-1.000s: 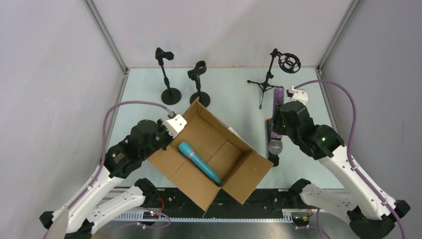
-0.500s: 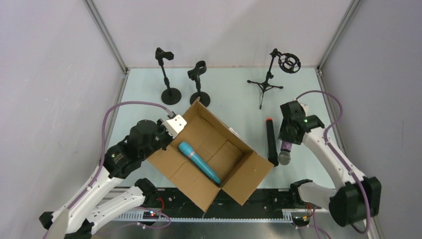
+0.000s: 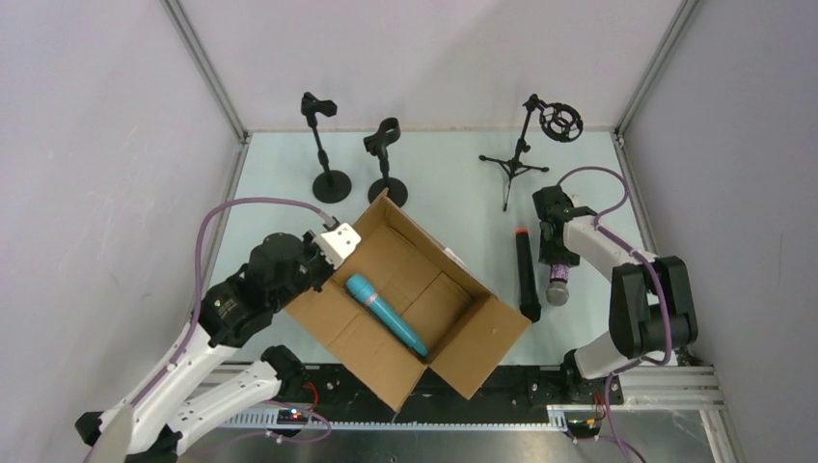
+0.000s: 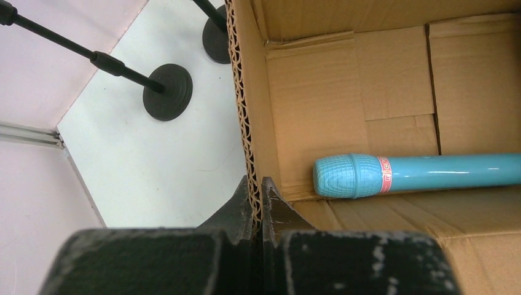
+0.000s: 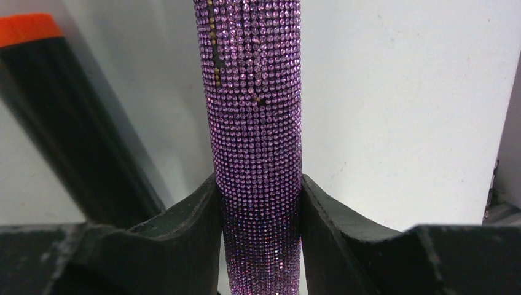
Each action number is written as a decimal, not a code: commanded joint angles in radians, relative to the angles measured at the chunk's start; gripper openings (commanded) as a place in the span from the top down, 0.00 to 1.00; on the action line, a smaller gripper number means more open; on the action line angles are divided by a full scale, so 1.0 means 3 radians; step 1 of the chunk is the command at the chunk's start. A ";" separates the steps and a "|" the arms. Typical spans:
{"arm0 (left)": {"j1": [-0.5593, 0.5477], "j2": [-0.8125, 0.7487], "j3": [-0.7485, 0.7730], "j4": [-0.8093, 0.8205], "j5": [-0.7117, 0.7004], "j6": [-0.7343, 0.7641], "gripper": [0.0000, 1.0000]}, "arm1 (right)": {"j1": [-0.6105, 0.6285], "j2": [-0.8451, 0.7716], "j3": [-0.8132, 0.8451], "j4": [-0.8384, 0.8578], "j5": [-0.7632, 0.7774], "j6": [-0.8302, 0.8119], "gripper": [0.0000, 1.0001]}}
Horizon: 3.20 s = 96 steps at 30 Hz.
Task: Attach the microphones to the stand
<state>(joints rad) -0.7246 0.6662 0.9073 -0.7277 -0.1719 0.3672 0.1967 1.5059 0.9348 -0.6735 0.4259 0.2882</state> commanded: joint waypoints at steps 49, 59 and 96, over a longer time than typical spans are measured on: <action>-0.0043 -0.0065 0.0140 -0.0008 0.0163 0.0173 1.00 | 0.3545 -0.0159 0.1912 0.0062 -0.0310 0.0516 0.23; -0.0039 -0.0094 0.0135 -0.0012 0.0149 0.0149 1.00 | 0.3575 0.0438 0.1340 0.0644 -0.0709 0.0575 0.23; -0.0040 -0.0054 0.0033 -0.0003 -0.0148 0.0202 1.00 | 0.3739 -0.0164 0.0961 0.0923 -0.0149 0.0319 0.99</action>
<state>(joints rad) -0.7311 0.6392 0.9226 -0.7742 -0.1661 0.3820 1.3071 1.6600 1.2030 -0.3653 0.3325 0.4191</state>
